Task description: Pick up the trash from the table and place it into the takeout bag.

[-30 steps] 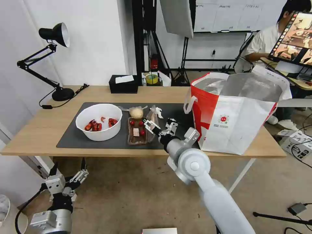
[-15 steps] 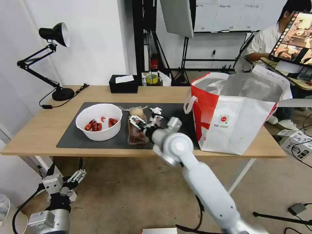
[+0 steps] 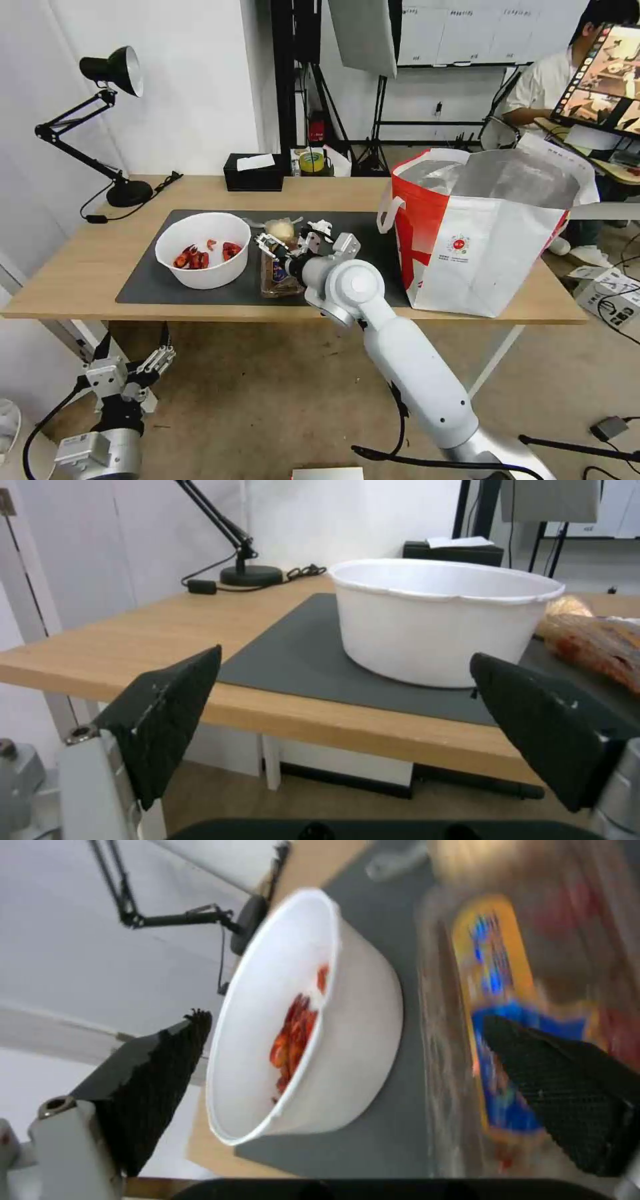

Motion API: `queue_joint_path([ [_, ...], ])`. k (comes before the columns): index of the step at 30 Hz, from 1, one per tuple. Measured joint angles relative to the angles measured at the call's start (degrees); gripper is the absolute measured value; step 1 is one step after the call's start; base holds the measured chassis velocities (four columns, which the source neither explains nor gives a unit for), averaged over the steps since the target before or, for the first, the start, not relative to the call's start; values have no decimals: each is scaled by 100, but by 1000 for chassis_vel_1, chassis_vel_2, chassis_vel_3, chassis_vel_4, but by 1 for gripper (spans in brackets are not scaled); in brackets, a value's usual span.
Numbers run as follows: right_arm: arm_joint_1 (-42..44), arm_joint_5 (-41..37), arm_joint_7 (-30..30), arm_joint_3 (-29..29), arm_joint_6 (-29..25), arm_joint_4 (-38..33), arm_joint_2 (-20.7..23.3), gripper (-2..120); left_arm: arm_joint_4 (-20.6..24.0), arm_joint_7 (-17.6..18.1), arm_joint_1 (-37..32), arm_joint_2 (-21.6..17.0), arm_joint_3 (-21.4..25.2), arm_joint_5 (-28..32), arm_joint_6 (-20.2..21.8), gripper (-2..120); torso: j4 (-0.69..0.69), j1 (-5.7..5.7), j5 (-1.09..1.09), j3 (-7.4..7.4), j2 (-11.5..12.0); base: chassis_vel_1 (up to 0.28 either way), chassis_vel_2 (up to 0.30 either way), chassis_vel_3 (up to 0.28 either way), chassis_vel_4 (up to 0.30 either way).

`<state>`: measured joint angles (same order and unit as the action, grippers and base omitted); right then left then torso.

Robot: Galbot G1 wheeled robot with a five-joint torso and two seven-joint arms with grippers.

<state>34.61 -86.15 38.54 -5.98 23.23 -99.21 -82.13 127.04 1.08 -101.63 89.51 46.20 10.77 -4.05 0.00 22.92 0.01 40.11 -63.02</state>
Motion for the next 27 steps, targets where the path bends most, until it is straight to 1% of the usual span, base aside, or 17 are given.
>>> queue_joint_path([
  [1,0,0,0,0,0,0,0,100,0,0,0,0,0,0,0,100,0,0,0,0,0,0,0,0,0],
  [3,-321,1477,-839,-336,139,146,383,96,1,1,1,-15,11,11,1,100,0,-1,0,-1,-1,0,0,0,0],
  [4,-321,1477,-839,-336,139,146,383,96,1,1,1,-15,11,11,1,100,0,-1,0,-1,-1,0,0,0,0],
  [6,-615,2672,-1699,-553,240,449,672,88,9,-2,11,-36,21,37,4,100,0,0,0,0,-1,0,0,0,0],
  [7,-808,3412,-2335,-673,267,685,831,82,14,-1,27,-50,31,72,5,100,0,0,0,0,-1,0,0,0,0],
  [8,-808,3412,-2335,-673,267,685,831,82,14,-1,27,-50,31,72,5,100,0,0,0,0,-1,0,0,0,0],
  [10,-1046,4054,-3023,-829,278,979,987,71,16,-2,55,-92,38,151,6,100,-1,0,0,0,-1,0,0,0,0],
  [11,-1046,4054,-3023,-829,278,979,987,71,16,-2,55,-92,38,151,6,100,-1,0,0,0,-1,0,0,0,0],
  [14,-1285,4456,-3603,-1029,292,1347,1020,56,16,-7,80,-161,55,234,9,100,1,0,0,0,-1,0,0,0,0],
  [15,-1285,4456,-3603,-1029,292,1347,1020,56,16,-7,80,-161,55,234,9,100,1,0,0,0,-1,0,0,0,0],
  [18,-1436,4677,-3965,-1122,327,1637,964,43,16,-22,86,-201,60,288,13,100,0,0,0,0,0,0,0,0,0],
  [19,-1436,4677,-3965,-1122,327,1637,964,43,16,-22,86,-201,60,288,13,100,0,0,0,0,0,0,0,0,0],
  [21,-1536,4777,-4180,-1147,428,1836,914,31,12,-33,90,-227,60,315,13,100,1,0,-1,0,-1,0,0,0,0],
  [22,-1536,4777,-4180,-1147,428,1836,914,31,12,-33,90,-227,60,315,13,100,1,0,-1,0,-1,0,0,0,0],
  [25,-1632,4822,-4460,-1159,526,2112,877,17,-13,-38,108,-261,59,342,14,100,1,0,0,0,0,0,0,0,0],
  [26,-1632,4822,-4460,-1159,526,2112,877,17,-13,-38,108,-261,59,342,14,100,1,0,0,0,0,0,0,0,0],
  [27,-1648,4822,-4505,-1159,543,2167,870,12,-24,-40,117,-272,54,348,15,100,0,0,0,0,0,0,0,0,0],
])
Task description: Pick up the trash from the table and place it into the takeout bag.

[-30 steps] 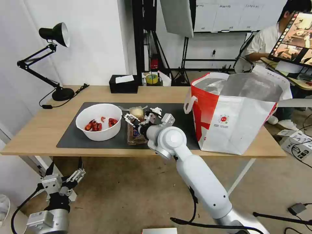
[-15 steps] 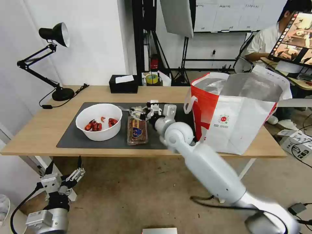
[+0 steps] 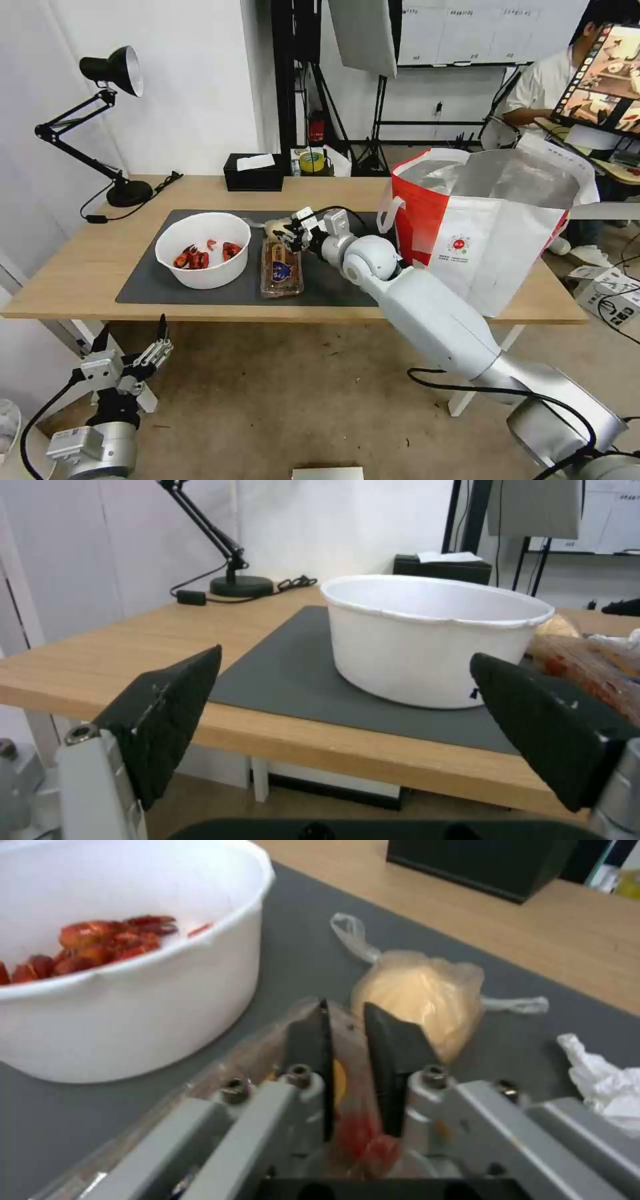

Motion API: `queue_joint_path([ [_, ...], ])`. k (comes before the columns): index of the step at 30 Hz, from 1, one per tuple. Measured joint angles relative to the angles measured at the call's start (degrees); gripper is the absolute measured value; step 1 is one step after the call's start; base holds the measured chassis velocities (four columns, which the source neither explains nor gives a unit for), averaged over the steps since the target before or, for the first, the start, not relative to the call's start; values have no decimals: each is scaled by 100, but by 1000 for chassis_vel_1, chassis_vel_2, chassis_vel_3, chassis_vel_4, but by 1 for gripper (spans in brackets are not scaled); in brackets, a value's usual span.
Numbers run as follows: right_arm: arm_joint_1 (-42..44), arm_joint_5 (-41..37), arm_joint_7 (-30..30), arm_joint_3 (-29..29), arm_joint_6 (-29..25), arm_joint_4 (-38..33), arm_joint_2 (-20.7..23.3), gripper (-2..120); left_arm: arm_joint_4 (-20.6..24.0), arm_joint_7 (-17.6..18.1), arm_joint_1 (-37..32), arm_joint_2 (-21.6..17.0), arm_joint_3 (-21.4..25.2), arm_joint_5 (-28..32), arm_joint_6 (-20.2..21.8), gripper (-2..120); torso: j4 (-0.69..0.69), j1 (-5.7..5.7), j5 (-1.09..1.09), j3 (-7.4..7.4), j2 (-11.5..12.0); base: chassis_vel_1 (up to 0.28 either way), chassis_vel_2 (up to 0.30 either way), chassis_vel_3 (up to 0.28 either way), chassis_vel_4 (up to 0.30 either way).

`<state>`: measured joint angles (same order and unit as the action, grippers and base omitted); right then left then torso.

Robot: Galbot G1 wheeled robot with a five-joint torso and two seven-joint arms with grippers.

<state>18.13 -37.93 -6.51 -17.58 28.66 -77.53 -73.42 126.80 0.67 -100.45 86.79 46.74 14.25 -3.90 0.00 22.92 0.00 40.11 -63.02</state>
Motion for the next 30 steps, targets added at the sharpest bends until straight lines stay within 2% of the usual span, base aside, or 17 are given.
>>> queue_joint_path([
  [2,-18,-1,-59,-1,27,73,-12,3,-18,-6,18,-17,-14,6,1,100,0,0,0,0,0,0,0,0,0],
  [4,-36,-8,-101,-6,62,133,-23,0,-43,-18,36,-33,-36,13,1,100,0,0,0,0,0,0,0,0,0],
  [20,-50,-32,-189,-26,223,286,-32,0,96,-144,71,-162,-159,397,110,100,0,0,0,0,0,0,0,0,0],
  [30,-58,-66,-216,-110,232,318,-71,0,534,-179,31,-502,-337,1180,605,100,0,0,0,0,0,0,0,0,0],
])
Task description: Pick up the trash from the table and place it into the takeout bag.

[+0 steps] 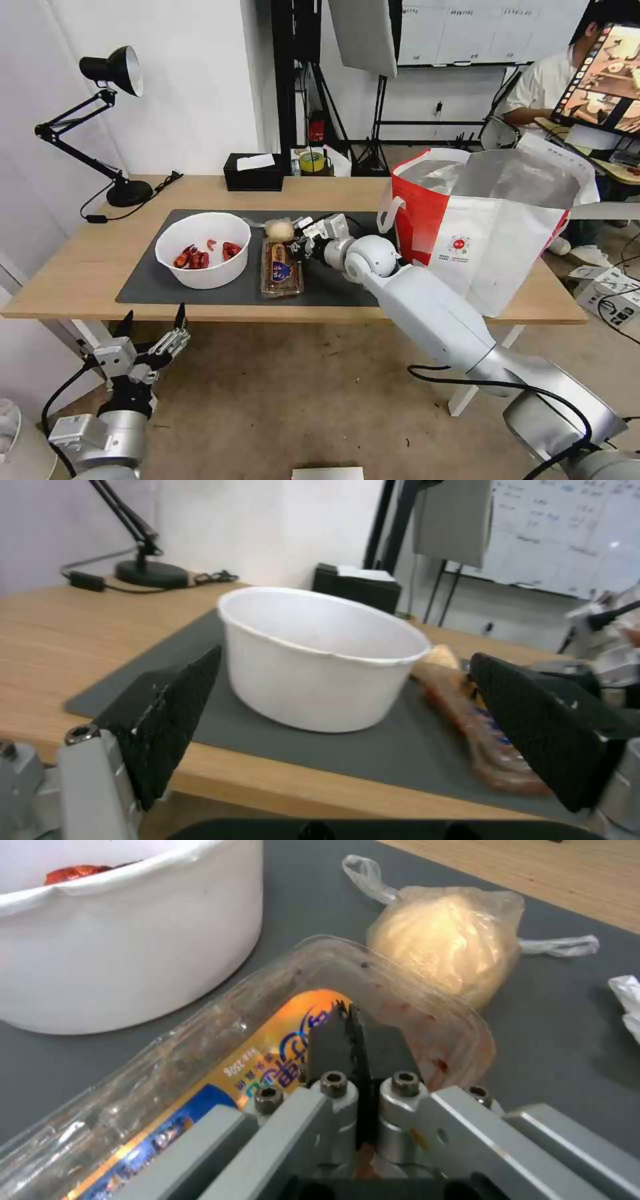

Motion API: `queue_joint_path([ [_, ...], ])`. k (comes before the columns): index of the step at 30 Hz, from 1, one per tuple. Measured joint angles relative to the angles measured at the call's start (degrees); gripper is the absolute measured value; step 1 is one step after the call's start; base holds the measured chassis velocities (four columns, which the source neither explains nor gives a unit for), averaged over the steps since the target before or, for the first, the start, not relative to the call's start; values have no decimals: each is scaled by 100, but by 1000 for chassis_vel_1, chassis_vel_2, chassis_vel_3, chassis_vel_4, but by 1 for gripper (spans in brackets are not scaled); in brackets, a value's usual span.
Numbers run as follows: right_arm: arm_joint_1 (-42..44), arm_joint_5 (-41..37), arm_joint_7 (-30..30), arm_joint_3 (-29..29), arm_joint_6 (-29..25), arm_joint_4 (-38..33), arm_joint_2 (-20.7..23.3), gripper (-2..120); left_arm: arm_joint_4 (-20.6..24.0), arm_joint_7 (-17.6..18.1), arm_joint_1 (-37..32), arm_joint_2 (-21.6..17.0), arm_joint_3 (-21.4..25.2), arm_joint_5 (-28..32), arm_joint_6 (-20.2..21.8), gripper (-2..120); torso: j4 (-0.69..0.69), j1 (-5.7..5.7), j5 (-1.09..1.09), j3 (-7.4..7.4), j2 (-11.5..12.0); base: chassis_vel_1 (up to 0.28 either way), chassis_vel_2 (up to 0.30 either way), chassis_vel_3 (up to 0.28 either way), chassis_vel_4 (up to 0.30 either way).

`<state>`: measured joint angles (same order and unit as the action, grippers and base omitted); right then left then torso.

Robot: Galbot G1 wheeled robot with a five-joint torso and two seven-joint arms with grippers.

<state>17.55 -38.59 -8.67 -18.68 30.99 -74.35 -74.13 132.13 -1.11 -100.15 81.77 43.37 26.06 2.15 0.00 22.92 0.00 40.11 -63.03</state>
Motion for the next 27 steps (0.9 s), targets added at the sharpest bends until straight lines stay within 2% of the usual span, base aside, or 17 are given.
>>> queue_joint_path([
  [4,-13,-5,-2,-5,0,28,-14,0,72,5,-4,-112,-95,222,131,100,0,0,0,0,0,0,0,0,0],
  [9,-10,-5,-2,-5,-6,37,-4,0,79,76,-8,-436,-379,605,281,100,0,0,0,0,0,0,0,0,0],
  [12,32,-5,-20,1,-97,37,17,0,-48,131,78,-723,-562,780,292,100,0,0,0,0,0,0,0,0,0],
  [27,154,-9,-78,85,-261,-38,80,0,-406,150,695,-1375,-811,1998,270,100,0,0,0,0,0,0,0,0,0],
])
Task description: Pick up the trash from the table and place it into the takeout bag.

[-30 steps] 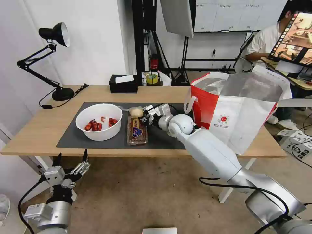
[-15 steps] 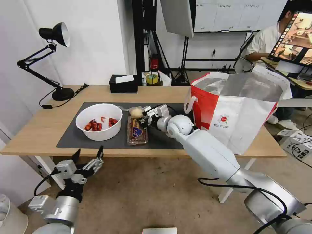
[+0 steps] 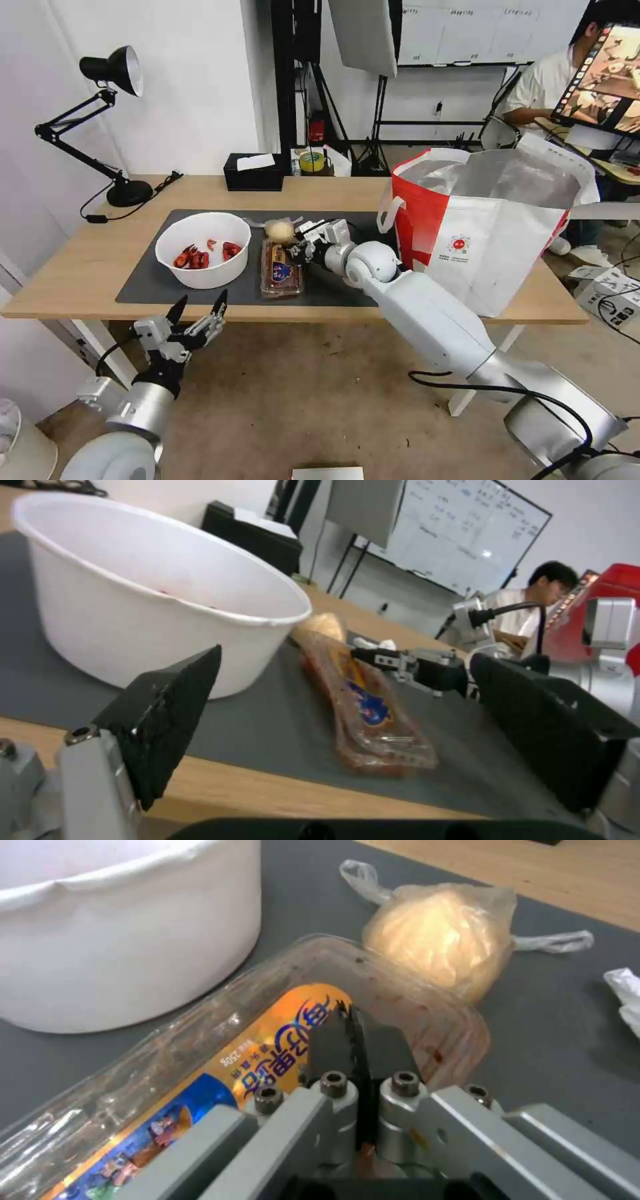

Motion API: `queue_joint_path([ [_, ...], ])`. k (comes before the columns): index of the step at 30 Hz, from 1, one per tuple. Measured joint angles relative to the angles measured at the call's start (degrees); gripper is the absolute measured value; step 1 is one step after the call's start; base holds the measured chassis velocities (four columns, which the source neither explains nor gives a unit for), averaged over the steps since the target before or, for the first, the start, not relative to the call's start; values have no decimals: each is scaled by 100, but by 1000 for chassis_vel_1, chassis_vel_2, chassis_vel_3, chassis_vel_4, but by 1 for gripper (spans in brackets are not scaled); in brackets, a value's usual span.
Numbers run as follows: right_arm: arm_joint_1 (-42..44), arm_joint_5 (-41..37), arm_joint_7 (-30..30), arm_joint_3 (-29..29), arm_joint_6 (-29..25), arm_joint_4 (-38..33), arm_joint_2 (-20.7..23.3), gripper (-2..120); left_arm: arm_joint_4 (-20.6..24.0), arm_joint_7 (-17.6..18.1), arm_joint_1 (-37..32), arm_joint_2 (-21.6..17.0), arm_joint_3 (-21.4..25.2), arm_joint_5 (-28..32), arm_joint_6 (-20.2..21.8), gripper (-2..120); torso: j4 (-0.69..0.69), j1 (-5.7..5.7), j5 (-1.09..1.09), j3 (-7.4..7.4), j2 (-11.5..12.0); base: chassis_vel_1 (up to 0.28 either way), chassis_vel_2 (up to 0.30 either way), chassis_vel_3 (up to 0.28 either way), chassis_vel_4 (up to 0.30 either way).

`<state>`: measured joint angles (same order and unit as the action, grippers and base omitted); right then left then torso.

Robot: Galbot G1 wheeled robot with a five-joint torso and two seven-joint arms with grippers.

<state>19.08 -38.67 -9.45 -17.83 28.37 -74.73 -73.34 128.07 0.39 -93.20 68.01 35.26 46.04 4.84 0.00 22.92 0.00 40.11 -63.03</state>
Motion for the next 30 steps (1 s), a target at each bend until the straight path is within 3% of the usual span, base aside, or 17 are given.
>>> queue_joint_path([
  [6,16,-2,-6,7,-2,-56,20,0,-114,74,217,-221,-200,647,48,100,0,0,0,0,0,0,0,0,0],
  [9,57,-3,-6,25,-2,-92,25,0,-196,234,395,-402,-324,1381,164,100,0,0,0,0,0,0,0,0,0],
  [20,88,-1,-26,73,-29,-111,69,0,-321,785,917,-849,-454,2954,549,100,0,0,0,0,0,0,0,0,0],
  [30,100,-2,-30,72,-36,-217,84,0,-660,570,1296,-1358,-391,3682,1091,100,0,0,0,0,0,0,0,0,0],
])
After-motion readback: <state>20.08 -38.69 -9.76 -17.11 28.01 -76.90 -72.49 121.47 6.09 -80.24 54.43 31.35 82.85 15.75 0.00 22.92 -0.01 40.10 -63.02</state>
